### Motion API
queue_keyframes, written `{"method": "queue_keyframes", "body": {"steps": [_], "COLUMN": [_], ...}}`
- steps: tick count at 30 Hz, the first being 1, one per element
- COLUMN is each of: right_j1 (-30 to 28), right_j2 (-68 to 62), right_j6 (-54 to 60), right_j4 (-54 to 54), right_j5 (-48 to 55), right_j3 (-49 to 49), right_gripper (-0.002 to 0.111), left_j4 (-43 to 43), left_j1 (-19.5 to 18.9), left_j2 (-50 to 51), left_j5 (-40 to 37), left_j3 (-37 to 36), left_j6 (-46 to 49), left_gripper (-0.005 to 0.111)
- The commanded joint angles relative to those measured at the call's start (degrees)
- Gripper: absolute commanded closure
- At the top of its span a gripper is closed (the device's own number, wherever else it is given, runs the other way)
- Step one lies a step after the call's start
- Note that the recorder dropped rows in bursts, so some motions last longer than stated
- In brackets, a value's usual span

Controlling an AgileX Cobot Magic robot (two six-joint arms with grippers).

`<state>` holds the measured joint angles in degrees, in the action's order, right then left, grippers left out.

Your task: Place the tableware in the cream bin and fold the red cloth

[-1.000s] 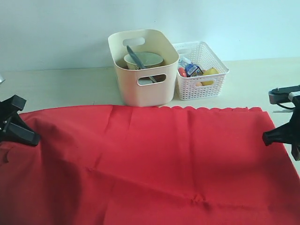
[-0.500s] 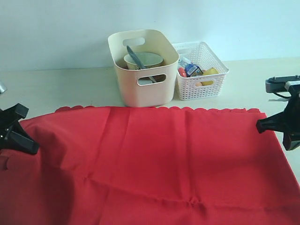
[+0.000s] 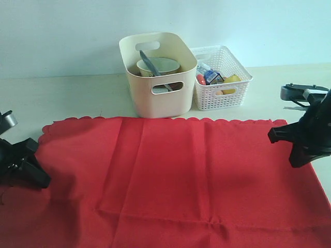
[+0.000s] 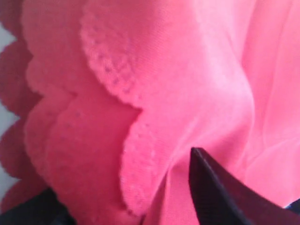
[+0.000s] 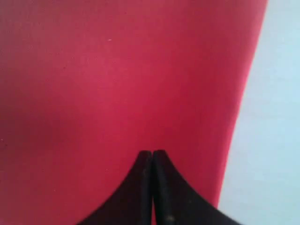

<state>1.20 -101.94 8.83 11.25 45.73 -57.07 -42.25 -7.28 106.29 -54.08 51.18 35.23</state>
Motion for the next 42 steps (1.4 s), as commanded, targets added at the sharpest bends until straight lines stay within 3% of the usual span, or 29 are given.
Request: {"method": "queue_keyframes", "body": {"steps": [1, 8, 21, 23, 26, 27, 28, 32, 42], "right_j1": [-0.22, -0.22, 0.16, 0.16, 0.16, 0.16, 0.16, 0.16, 0.16], "right_j2": [0.64, 0.64, 0.64, 0.64, 0.64, 0.64, 0.64, 0.64, -3.27], "right_j6": [3.31, 6.24, 9.11, 9.11, 9.11, 9.11, 9.11, 9.11, 9.11], "right_j4": [3.73, 7.22, 9.88, 9.88, 9.88, 9.88, 9.88, 9.88, 8.86], "right_j5": [0.64, 0.77, 1.94, 1.94, 1.94, 1.80, 1.80, 1.80, 1.92], "right_j3": [-1.36, -1.65, -1.65, -1.65, -1.65, -1.65, -1.65, -1.65, -1.65], "right_gripper": [0.108, 0.108, 0.108, 0.108, 0.108, 0.108, 0.108, 0.108, 0.108], "left_j4": [5.37, 10.44, 3.48, 2.04, -1.34, -2.89, -4.76, -10.93, -14.87], "left_j1": [-0.19, -0.19, -0.09, -0.09, -0.09, -0.09, -0.09, -0.09, 0.02], "left_j2": [0.10, 0.98, 8.09, 8.20, 8.20, 8.20, 7.86, 4.87, -11.06], "left_j5": [2.85, 4.93, 1.87, 1.23, -1.43, -2.86, -4.41, -8.72, -9.42], "left_j3": [-0.02, -0.02, -0.02, -0.02, 0.59, 0.83, 1.16, 1.74, 1.83], "left_j6": [-3.24, -6.15, -5.45, -4.91, -2.20, -0.35, 1.86, 7.02, 7.66], "left_gripper": [0.054, 0.054, 0.054, 0.061, 0.089, 0.103, 0.106, 0.107, 0.107]}}
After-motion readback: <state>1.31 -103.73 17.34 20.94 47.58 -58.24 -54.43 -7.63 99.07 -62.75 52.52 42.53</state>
